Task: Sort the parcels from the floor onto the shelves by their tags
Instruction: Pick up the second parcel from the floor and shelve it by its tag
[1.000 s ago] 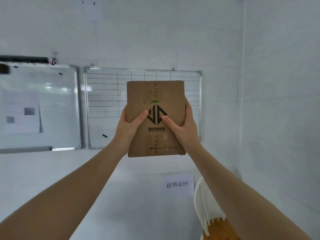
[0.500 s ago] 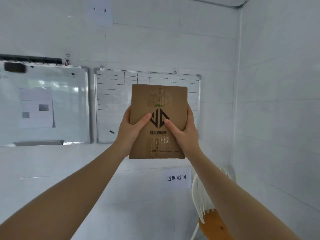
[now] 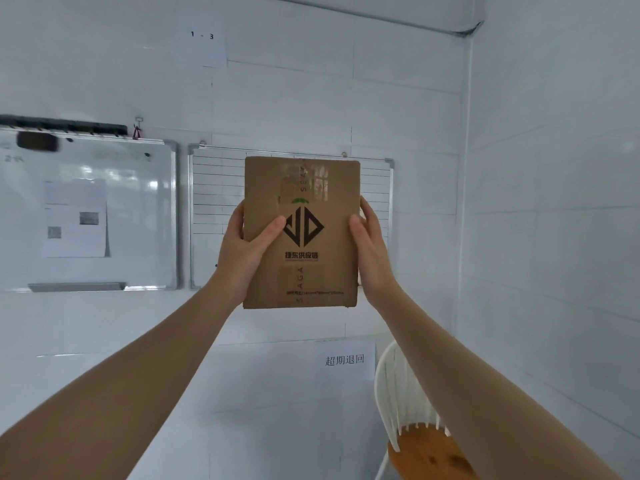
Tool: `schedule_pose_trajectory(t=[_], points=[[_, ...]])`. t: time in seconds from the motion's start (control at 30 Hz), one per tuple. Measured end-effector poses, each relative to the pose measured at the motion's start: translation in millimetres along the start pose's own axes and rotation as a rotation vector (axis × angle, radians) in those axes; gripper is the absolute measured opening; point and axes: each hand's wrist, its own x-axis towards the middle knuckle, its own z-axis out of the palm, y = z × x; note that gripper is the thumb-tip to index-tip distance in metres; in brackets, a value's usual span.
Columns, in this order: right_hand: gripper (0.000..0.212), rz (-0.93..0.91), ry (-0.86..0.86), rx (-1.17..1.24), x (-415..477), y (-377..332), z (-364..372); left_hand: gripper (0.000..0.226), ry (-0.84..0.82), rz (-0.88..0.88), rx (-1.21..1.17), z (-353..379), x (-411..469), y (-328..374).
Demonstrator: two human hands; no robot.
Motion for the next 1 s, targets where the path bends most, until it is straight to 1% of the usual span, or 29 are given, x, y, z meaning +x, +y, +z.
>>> schedule_pose_trajectory(t=[0.03, 0.1, 0.17, 0.2, 0.27, 0.3, 0.37, 0.4, 0.47, 0.5, 0.53, 0.57, 0.63, 0.7, 0.77, 0.87, 0.93, 1.0], points=[[0.053, 0.039, 0.003, 0.003, 2.3, -0.5, -5.0, 0.066, 0.003, -0.012, -0.010, -1.7, -1.6, 2.1], [0.056, 0.118, -0.030, -0.006, 3.3, -2.7, -13.2, 0.071, -0.024, -0.045, -0.027, -5.9, -4.2, 6.6], [0.057, 0.179, -0.127, 0.044, -0.1, -3.4, -16.9, 0.077, -0.100, -0.101, -0.044, -7.9, -8.3, 12.9], [0.055, 0.197, -0.151, 0.075, -2.3, -3.5, -16.8, 0.076, -0.140, -0.119, -0.056, -7.6, -11.1, 15.7], [0.055, 0.223, -0.129, 0.124, -5.8, -5.4, -16.2, 0.062, -0.157, -0.102, -0.034, -4.4, -16.8, 19.3], [0.057, 0.225, -0.097, 0.140, -7.1, -7.1, -15.8, 0.057, -0.123, -0.070, -0.003, -2.4, -18.1, 20.5], [0.062, 0.230, -0.016, 0.148, -10.8, -13.0, -13.1, 0.061, -0.014, 0.061, 0.099, 0.9, -20.4, 20.0], [0.058, 0.224, 0.021, 0.152, -13.2, -16.7, -11.1, 0.065, 0.031, 0.154, 0.147, 2.8, -21.8, 19.9], [0.040, 0.198, 0.072, 0.172, -17.2, -22.6, -6.2, 0.064, 0.055, 0.318, 0.319, 10.4, -21.7, 18.1], [0.035, 0.188, 0.088, 0.185, -18.7, -24.4, -3.9, 0.060, 0.065, 0.337, 0.436, 17.1, -23.5, 18.4], [0.034, 0.184, 0.101, 0.196, -18.9, -25.0, -2.2, 0.056, 0.079, 0.293, 0.537, 24.0, -25.9, 19.4], [0.033, 0.181, 0.111, 0.203, -19.6, -27.7, -0.2, 0.055, 0.085, 0.229, 0.586, 29.9, -28.6, 20.9], [0.032, 0.164, 0.127, 0.196, -20.2, -30.5, 0.5, 0.061, 0.053, 0.157, 0.565, 39.1, -31.3, 21.9], [0.034, 0.142, 0.138, 0.181, -21.4, -32.3, -1.0, 0.078, 0.000, 0.147, 0.507, 45.2, -34.3, 22.4], [0.033, 0.110, 0.146, 0.166, -23.6, -36.2, -1.7, 0.098, -0.068, 0.111, 0.380, 51.1, -37.6, 23.6], [0.030, 0.081, 0.126, 0.137, -24.2, -38.8, -5.2, 0.114, -0.112, 0.087, 0.285, 62.1, -49.4, 22.5], [0.036, 0.074, 0.082, 0.109, -25.8, -40.4, -9.7, 0.113, -0.086, 0.080, 0.208, 60.8, -51.2, 22.8], [0.043, 0.056, 0.049, 0.063, -25.3, -40.0, -15.1, 0.096, -0.069, 0.057, 0.109, 54.7, -49.4, 23.6]])
